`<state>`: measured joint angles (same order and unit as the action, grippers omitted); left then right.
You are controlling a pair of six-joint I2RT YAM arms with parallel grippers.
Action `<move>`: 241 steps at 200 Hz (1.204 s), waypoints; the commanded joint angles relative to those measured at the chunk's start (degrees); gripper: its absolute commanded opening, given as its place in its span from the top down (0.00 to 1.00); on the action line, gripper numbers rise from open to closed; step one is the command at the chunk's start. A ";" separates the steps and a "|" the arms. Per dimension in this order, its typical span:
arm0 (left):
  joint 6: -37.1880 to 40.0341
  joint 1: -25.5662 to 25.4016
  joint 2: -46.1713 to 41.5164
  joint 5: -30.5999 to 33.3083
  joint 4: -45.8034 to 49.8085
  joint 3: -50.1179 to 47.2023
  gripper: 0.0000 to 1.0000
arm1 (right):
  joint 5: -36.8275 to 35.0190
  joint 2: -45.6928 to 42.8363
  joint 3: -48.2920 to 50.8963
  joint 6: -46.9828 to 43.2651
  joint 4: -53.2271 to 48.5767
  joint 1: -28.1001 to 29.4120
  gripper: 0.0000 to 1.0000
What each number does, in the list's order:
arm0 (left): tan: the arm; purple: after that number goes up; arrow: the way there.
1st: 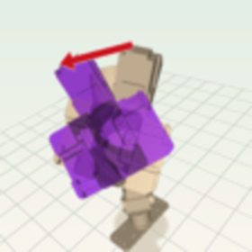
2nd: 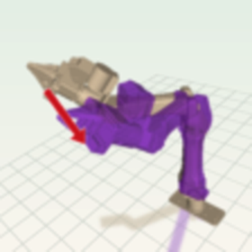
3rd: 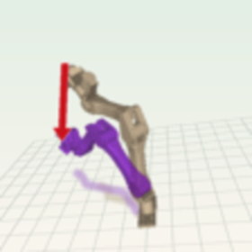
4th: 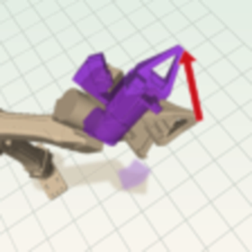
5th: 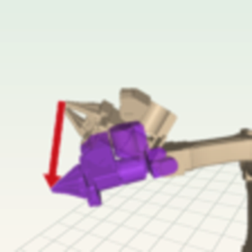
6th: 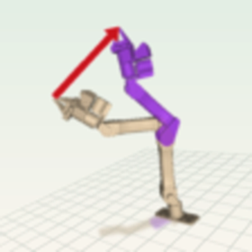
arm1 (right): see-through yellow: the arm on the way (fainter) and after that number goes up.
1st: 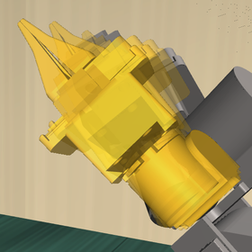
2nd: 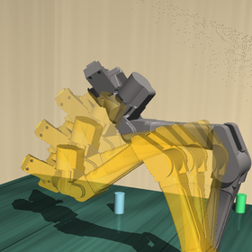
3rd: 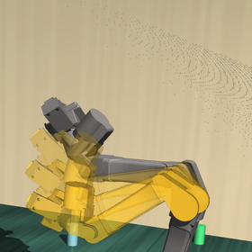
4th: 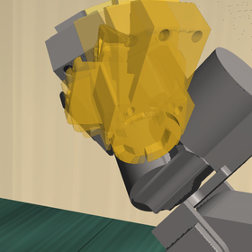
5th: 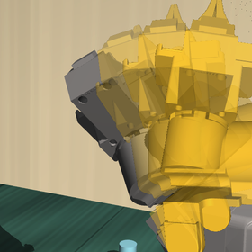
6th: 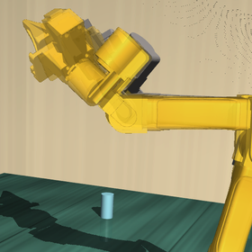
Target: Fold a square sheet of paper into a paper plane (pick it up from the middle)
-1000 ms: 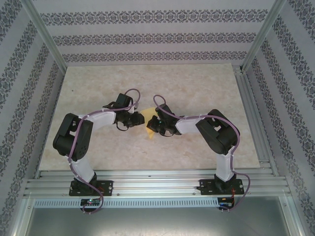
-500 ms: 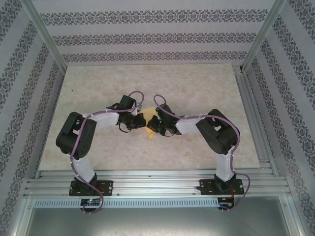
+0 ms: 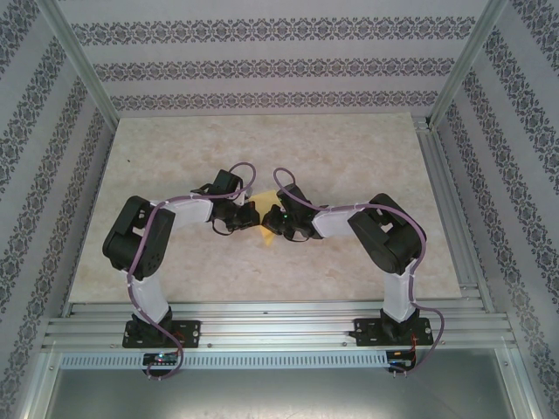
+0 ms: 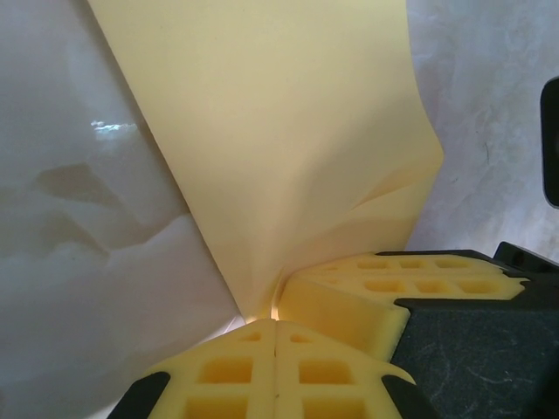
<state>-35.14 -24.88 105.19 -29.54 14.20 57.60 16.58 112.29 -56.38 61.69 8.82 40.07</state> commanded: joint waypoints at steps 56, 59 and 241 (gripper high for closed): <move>-2.07 -0.71 2.95 2.93 -1.64 1.15 1.00 | -0.19 1.02 2.83 2.76 -1.20 -0.45 1.00; -2.12 -0.74 2.94 3.11 -1.51 1.19 1.00 | -0.07 1.05 2.87 2.88 -1.12 -0.43 1.00; -9.62 -0.63 -2.51 0.21 -10.91 -4.17 1.00 | 1.43 0.80 3.29 4.74 -0.65 -1.22 1.00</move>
<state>-42.41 -24.95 102.94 -28.12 7.42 53.71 18.11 112.22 -54.83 66.00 11.70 39.22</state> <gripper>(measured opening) 0.061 0.043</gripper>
